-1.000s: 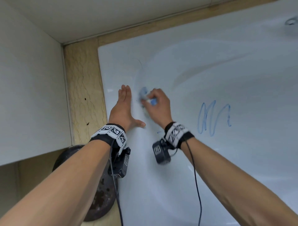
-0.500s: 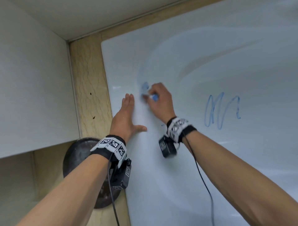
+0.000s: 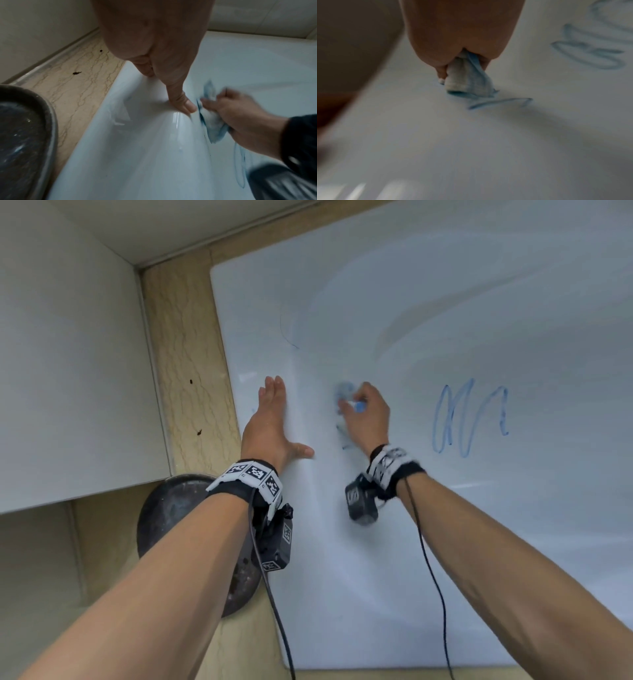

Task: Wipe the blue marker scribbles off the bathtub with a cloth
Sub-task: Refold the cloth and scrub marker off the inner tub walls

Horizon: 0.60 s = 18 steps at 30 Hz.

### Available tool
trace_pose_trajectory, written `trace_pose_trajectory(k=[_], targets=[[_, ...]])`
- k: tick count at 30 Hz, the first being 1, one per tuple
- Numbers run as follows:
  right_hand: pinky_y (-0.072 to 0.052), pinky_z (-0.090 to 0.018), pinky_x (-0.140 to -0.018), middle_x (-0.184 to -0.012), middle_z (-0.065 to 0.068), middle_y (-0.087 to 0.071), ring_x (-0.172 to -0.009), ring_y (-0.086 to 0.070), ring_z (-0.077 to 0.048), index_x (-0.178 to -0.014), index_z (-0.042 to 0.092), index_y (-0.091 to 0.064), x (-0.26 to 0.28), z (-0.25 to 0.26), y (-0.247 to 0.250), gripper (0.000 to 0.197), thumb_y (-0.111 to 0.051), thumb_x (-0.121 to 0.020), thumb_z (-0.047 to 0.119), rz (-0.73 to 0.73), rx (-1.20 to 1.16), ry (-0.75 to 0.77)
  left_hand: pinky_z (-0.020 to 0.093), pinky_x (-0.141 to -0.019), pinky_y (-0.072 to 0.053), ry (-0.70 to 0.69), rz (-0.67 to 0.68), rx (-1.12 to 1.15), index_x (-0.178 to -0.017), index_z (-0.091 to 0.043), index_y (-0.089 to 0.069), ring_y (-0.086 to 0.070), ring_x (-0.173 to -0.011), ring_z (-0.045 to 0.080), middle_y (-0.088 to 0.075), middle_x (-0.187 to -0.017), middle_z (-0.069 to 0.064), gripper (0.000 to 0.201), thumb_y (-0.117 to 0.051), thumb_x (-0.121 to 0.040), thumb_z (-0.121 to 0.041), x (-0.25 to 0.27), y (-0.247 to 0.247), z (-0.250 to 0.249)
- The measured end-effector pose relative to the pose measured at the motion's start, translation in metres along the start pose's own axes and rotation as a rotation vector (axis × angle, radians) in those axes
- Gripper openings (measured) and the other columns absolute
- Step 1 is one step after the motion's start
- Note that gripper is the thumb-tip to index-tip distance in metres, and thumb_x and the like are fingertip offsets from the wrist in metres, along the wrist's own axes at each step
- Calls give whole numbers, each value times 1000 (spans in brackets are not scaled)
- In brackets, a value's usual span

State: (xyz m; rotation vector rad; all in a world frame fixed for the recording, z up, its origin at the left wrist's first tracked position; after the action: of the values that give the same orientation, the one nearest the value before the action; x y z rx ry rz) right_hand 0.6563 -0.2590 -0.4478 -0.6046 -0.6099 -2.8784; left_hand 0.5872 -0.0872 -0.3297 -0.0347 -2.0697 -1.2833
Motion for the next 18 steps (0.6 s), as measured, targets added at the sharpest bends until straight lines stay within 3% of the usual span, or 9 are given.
trace_pose_trajectory(k=[2,5,9,11,16,18], targets=[[-32,-27,-64,-67,4,-41,-59,-39,-14,-71,20,-38,-18,-34,14,37,-74,-79,18,-20,62,-219,30,-120,-14,4,7,11,-159,-20,7,9,-151,10,13,-165,-6,144,-94,-57,-35,-1,0,3],[-32,-26,-63,-68,6,-41,-64,-42,-13,-75,18,-40,-14,-39,17,33,-73,-81,17,-36,46,-270,30,-119,-14,-7,9,23,-159,-21,7,10,-151,9,13,-165,-7,144,-94,-58,-35,-2,-1,4],[-41,-18,-66,-82,6,-56,-75,-54,-11,-78,19,-50,19,24,-5,27,-77,-82,20,9,-96,-19,26,-117,-14,-13,-2,30,-159,-21,6,9,-151,9,13,-165,-6,143,-94,-58,-36,-3,-3,6],[-44,-22,-70,-83,7,-57,-78,-57,-13,-78,20,-51,23,57,-13,28,-78,-80,19,65,-138,99,26,-117,-12,-20,-3,40,-159,-20,5,9,-151,9,12,-165,-6,143,-94,-58,-37,-3,-2,7],[-43,-26,-70,-83,3,-58,-75,-53,-10,-78,20,-50,-5,98,-23,28,-77,-79,19,52,-173,194,22,-115,-10,-39,-15,61,-159,-19,3,9,-151,9,10,-165,-6,141,-94,-58,-36,-4,-3,9],[-41,-22,-69,-84,4,-55,-75,-52,-8,-77,17,-51,-4,105,-25,27,-77,-80,18,44,-135,231,21,-113,-9,-49,-16,60,-159,-18,3,8,-151,9,10,-165,-5,142,-94,-58,-37,-6,-3,9]])
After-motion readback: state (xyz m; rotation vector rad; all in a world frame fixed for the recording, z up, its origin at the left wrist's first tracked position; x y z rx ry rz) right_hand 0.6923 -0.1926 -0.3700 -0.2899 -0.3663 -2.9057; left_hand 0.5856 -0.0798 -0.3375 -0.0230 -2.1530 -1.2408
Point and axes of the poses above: each hand's wrist, its own x-axis away from the middle knuckle, its own y-axis out of the back of the hand, z = x × y, the point moved 6 cm from there along -x, towards the middle knuckle
